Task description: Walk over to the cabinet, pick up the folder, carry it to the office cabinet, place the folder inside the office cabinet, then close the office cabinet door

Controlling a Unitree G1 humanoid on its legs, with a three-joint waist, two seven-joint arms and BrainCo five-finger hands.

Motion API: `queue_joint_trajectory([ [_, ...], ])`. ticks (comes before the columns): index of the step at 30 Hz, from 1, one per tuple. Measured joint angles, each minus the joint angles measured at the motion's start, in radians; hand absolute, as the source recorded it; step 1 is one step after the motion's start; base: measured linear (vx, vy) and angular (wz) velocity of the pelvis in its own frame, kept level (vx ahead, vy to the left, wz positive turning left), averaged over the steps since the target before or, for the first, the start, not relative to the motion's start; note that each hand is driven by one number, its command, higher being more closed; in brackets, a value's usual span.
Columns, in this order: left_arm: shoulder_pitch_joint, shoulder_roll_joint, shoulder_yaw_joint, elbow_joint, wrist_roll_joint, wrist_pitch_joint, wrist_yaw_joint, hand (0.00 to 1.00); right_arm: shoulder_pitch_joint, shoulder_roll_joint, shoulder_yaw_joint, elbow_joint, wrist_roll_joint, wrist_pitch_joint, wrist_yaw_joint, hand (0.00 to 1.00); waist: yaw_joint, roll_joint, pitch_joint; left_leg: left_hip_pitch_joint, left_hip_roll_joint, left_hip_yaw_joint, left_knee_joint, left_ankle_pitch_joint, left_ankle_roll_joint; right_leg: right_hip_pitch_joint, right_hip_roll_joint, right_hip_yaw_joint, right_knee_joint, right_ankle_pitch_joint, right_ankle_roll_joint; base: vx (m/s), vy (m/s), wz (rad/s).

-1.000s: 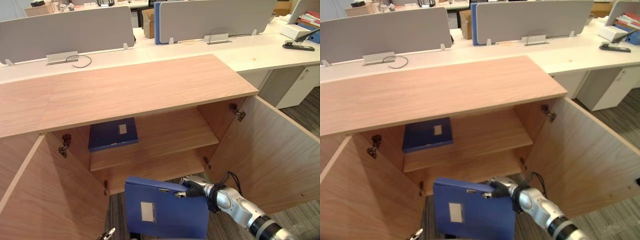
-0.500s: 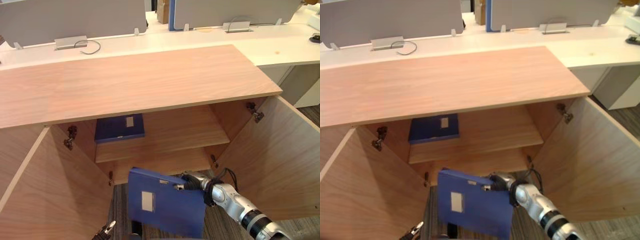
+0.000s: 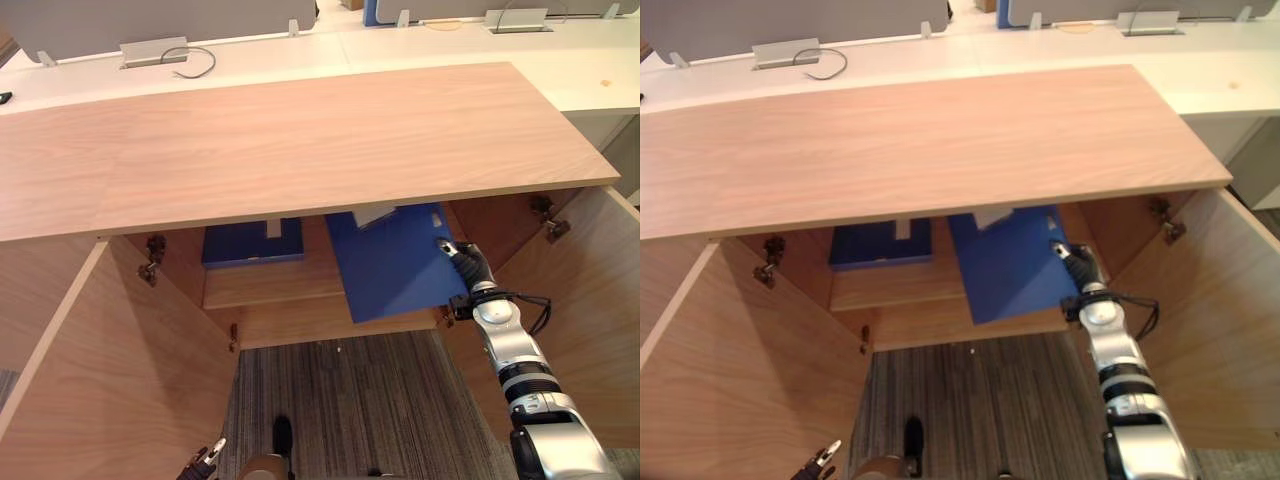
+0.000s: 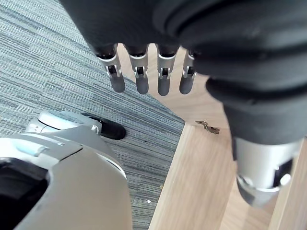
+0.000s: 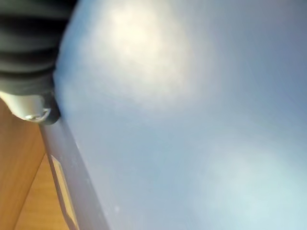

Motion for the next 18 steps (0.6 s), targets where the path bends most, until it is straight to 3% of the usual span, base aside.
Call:
queue_joint_trajectory([
  [5, 0.003, -0.025, 0.005, -0.011, -0.013, 0.000, 0.003, 0.00, -0.070, 0.004, -0.086, 0.147, 0.138, 0.002, -0.023, 1.00, -0.001, 0.012, 0.021, -0.013, -0.001, -0.010, -0.001, 0.001, 0.000, -0.006, 0.001, -0.013, -0.002, 0.003, 0.004, -0.01, 0.000, 0.04],
  [9, 0.004, -0.042, 0.002, -0.018, -0.032, 0.000, 0.005, 0.00, -0.136, 0.025, -0.154, 0.234, 0.314, 0.005, -0.034, 1.00, 0.008, 0.022, 0.062, -0.019, -0.007, -0.024, -0.004, 0.003, 0.003, -0.005, -0.004, -0.025, -0.003, 0.002, 0.007, -0.02, 0.013, 0.10],
  [12, 0.008, -0.051, 0.001, -0.033, -0.048, 0.000, 0.009, 0.00, -0.208, 0.081, -0.217, 0.261, 0.536, 0.004, -0.041, 1.00, 0.021, 0.029, 0.086, -0.049, -0.011, -0.028, -0.001, 0.005, 0.005, -0.034, -0.009, -0.031, 0.002, 0.001, 0.010, 0.01, 0.017, 0.05],
  [16, 0.009, -0.060, -0.001, -0.095, -0.075, -0.001, 0.035, 0.00, -0.308, 0.138, -0.279, 0.259, 0.829, -0.024, -0.058, 1.00, 0.063, 0.033, 0.115, -0.092, -0.010, -0.038, 0.003, 0.010, 0.011, -0.067, -0.015, -0.051, 0.021, -0.002, 0.015, 0.05, 0.004, 0.15],
  [18, 0.006, -0.077, -0.003, -0.145, -0.097, -0.003, 0.048, 0.00, -0.359, 0.181, -0.341, 0.197, 1.000, -0.077, -0.074, 1.00, 0.085, 0.039, 0.143, -0.136, -0.006, -0.053, 0.052, -0.010, 0.014, -0.091, -0.019, -0.060, 0.054, -0.002, 0.015, 0.02, 0.029, 0.30],
])
